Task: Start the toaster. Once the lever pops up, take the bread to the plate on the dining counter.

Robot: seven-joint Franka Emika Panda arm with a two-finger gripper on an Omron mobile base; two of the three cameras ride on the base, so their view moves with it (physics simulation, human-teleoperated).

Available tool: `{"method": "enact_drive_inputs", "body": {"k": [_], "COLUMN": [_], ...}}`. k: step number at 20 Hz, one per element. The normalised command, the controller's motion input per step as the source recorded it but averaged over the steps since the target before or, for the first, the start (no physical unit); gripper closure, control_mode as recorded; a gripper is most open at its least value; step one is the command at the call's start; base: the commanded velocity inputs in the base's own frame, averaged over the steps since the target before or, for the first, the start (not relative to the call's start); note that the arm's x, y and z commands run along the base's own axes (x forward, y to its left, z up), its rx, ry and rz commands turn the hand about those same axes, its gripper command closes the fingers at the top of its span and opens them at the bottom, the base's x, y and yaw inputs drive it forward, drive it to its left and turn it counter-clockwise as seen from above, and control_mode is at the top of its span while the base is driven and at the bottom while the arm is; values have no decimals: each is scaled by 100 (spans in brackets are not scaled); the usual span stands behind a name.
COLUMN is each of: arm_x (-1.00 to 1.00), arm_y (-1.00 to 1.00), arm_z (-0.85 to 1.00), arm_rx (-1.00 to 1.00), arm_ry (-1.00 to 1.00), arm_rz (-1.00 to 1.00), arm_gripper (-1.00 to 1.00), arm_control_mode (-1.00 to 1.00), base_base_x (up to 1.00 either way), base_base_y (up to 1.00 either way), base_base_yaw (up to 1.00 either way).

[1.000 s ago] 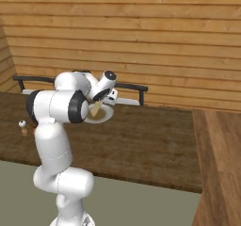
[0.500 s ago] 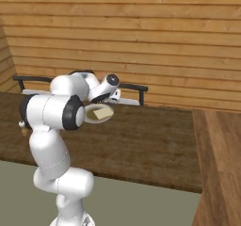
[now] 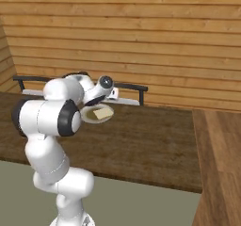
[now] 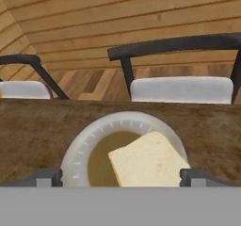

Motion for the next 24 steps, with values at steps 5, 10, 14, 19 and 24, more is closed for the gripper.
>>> {"method": "enact_drive_inputs", "body": {"k": [5, 10, 14, 19, 24], "arm_x": [-33, -61, -98, -100, -100], "arm_y": [20, 1, 0, 0, 0], "arm_z": [73, 69, 49, 54, 63], "arm_rx": [-21, -11, -4, 0, 0], "arm_ry": [7, 13, 8, 6, 4], "arm_rz": [-9, -7, -8, -7, -4], "arm_gripper": [-100, -100, -100, -100, -100], "arm_control_mode": [-100, -100, -100, -100, -100], "base_base_x": [0, 0, 0, 0, 0], "base_base_y": [0, 0, 0, 0, 0], "base_base_yaw": [0, 0, 0, 0, 0]}}
